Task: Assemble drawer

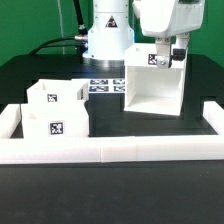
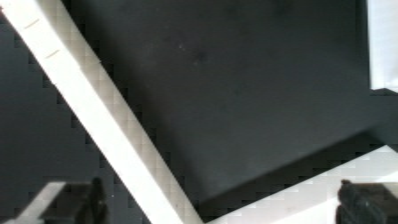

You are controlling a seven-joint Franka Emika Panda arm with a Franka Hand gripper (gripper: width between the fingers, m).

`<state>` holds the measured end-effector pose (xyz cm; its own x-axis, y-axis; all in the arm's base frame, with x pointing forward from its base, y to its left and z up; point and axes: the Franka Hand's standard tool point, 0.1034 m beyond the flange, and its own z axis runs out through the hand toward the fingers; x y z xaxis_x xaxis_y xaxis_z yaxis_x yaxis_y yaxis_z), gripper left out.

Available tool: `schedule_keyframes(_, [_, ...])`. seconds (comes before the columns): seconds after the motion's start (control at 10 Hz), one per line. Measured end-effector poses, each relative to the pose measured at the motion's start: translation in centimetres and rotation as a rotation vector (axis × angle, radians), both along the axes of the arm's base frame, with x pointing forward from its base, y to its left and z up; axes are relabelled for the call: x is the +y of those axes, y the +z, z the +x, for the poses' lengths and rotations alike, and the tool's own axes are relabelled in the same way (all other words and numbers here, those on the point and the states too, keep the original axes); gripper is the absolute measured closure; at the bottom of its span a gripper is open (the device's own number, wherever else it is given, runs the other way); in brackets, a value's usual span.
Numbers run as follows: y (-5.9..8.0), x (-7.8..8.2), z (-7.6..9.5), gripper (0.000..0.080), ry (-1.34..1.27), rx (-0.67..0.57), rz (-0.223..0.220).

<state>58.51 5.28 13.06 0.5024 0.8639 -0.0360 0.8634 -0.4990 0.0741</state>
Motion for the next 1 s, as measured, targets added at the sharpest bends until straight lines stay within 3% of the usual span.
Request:
schedule_keyframes(0.2, [0.6, -0.2, -2.0, 0.0150, -0.135, 0.001, 0.009])
schedule_keyframes(0.8, [0.8, 0.2, -2.3, 0.0150, -0.597, -0.004, 0.054])
schedule_keyframes(1.0, [0.7, 0.7, -4.2, 0.0150, -0.875, 0.005, 0.070])
